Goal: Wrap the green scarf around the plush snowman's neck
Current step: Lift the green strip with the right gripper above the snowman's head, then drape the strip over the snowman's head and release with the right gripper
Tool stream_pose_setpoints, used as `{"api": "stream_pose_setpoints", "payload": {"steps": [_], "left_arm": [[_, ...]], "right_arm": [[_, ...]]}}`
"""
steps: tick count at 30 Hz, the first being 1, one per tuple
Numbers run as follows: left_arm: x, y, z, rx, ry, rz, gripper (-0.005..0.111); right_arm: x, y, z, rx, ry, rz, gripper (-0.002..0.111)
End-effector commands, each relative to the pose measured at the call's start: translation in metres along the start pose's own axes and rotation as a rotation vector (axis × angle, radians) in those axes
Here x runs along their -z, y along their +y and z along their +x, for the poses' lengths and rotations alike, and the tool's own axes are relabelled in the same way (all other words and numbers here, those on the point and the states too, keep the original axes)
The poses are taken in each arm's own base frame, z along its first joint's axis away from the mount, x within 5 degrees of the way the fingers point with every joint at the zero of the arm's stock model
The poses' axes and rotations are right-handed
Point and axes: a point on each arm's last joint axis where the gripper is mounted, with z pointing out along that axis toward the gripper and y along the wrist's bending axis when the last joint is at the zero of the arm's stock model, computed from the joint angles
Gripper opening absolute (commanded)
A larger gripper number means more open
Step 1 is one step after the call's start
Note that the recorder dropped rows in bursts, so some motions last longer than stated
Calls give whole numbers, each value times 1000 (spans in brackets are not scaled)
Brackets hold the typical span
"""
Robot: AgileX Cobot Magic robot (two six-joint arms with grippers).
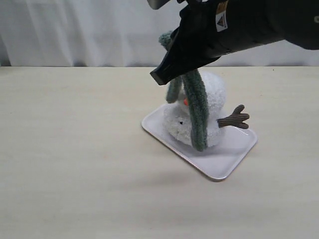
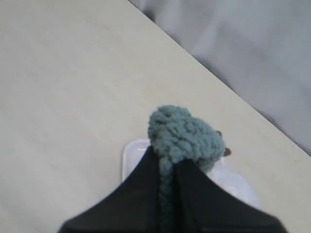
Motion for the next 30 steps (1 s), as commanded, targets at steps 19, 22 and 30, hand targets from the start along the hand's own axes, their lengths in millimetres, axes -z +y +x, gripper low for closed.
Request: {"api": "stream_pose_setpoints", "payload": {"steps": [19, 22, 30], "left_arm": [[0, 0, 0, 4, -11, 1, 0], [0, 0, 0, 4, -11, 1, 0], [0, 0, 0, 4, -11, 1, 0]], "right_arm": [[-56, -20, -6, 23, -184, 42, 4], [-67, -19, 1, 48, -141, 41, 4], [-96, -35, 38, 126, 147, 102, 4]]}}
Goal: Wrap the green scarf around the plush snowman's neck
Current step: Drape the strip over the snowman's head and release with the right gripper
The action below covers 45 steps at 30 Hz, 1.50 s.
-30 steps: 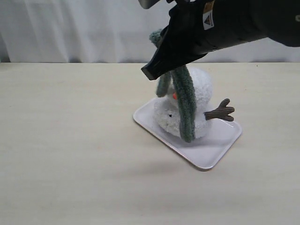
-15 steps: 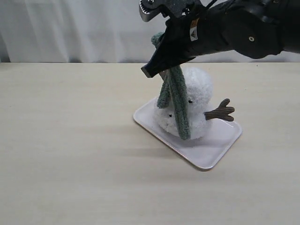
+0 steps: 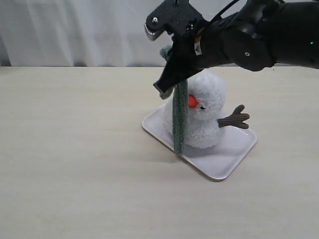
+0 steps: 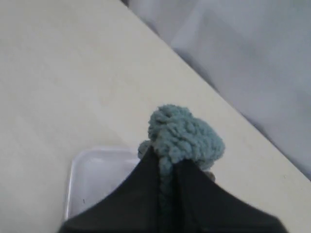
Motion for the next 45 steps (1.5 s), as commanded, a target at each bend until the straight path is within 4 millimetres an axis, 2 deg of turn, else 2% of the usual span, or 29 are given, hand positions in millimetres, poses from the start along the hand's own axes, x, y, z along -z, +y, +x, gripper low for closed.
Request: {"api": "stream_pose_setpoints", "payload": {"steps": [1, 6, 12, 22, 28, 30, 31, 34, 36, 38, 42, 45], "left_arm": [[0, 0, 0, 4, -11, 1, 0], [0, 0, 0, 4, -11, 1, 0], [0, 0, 0, 4, -11, 1, 0], [0, 0, 0, 4, -11, 1, 0], [0, 0, 0, 4, -11, 1, 0], [0, 0, 0, 4, -11, 1, 0], [0, 0, 0, 4, -11, 1, 0], [0, 0, 0, 4, -11, 1, 0], [0, 0, 0, 4, -11, 1, 0], [0, 0, 0, 4, -11, 1, 0], [0, 0, 0, 4, -11, 1, 0], [0, 0, 0, 4, -9, 1, 0]], "right_arm": [[-2, -12, 18, 66, 158, 54, 4], [11, -23, 20, 140, 221, 134, 4], [11, -27, 23, 182, 257, 162, 4], [21, -36, 37, 414, 468, 182, 4], [17, -32, 32, 415, 398, 159, 5], [13, -31, 33, 375, 394, 161, 13], [9, -29, 35, 341, 398, 163, 22], [8, -29, 36, 287, 403, 174, 41], [9, -36, 39, 157, 408, 237, 51], [10, -41, 46, 49, 443, 250, 53], [10, -57, 59, -251, 476, 157, 53], [11, -68, 58, -342, 452, 112, 53]]}}
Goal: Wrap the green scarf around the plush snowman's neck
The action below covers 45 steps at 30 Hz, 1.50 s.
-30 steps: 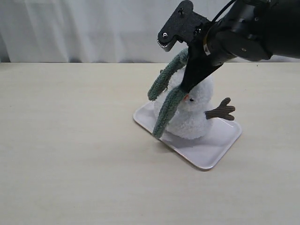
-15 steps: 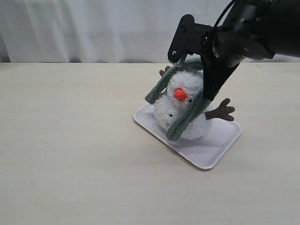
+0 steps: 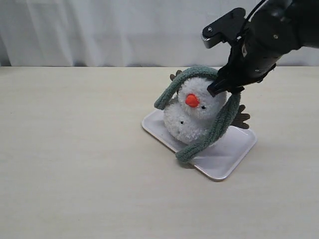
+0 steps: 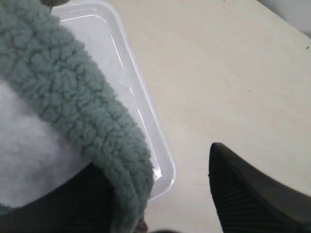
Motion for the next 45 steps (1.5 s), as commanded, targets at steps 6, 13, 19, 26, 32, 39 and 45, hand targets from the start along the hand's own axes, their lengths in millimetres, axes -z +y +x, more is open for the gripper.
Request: {"api": "stream_pose_setpoints", "payload": {"steps": [6, 13, 19, 26, 32, 39, 45], "left_arm": [[0, 0, 0, 4, -9, 1, 0], [0, 0, 0, 4, -9, 1, 0], [0, 0, 0, 4, -9, 1, 0], [0, 0, 0, 4, -9, 1, 0], [0, 0, 0, 4, -11, 1, 0], [0, 0, 0, 4, -11, 1, 0], [0, 0, 0, 4, -11, 1, 0]], "right_arm": [[2, -7, -16, -134, -157, -116, 53], [4, -4, -23, -187, -230, -158, 53], [2, -6, -11, -138, -105, -128, 53], [2, -4, -8, -129, -74, -143, 53], [5, 0, -11, -131, -81, -191, 53], [22, -7, -15, -146, -116, -188, 53], [49, -15, -13, -171, -162, -192, 53]]}}
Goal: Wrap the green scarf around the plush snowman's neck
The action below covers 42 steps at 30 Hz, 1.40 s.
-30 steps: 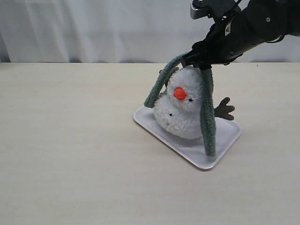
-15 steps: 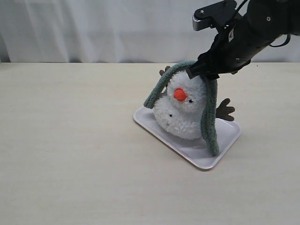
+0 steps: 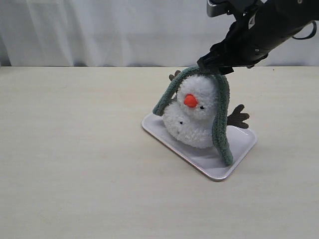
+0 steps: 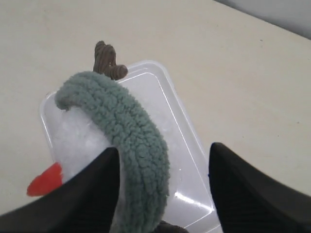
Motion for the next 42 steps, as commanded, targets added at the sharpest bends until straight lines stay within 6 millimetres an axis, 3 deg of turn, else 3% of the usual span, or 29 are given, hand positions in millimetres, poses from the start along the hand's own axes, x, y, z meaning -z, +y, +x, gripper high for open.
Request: {"api": "stream_pose_setpoints", "payload": {"steps": [1, 5, 7, 9, 14, 21, 25, 30, 37, 42], "left_arm": [[0, 0, 0, 4, -11, 1, 0], [0, 0, 0, 4, -11, 1, 0], [0, 0, 0, 4, -11, 1, 0], [0, 0, 0, 4, -11, 1, 0], [0, 0, 0, 4, -11, 1, 0], [0, 0, 0, 4, -9, 1, 0], [0, 0, 0, 4, -9, 1, 0], [0, 0, 0, 4, -9, 1, 0], [0, 0, 0, 4, -9, 1, 0], [0, 0, 0, 4, -11, 1, 0]], "right_arm": [[25, -4, -1, -22, -11, -5, 53], [29, -4, 13, -4, 104, -3, 51], [23, -3, 22, 5, 133, -6, 46], [10, 0, 35, 18, 120, -14, 37], [-5, 5, 43, 15, 37, -29, 35], [-7, 7, 41, -12, -16, -50, 35], [-23, 8, 44, 0, 22, -48, 35], [-19, 7, 42, 52, -6, -39, 4], [3, 5, 27, 63, -172, -31, 4], [-2, 5, 22, 74, -222, -26, 4]]}}
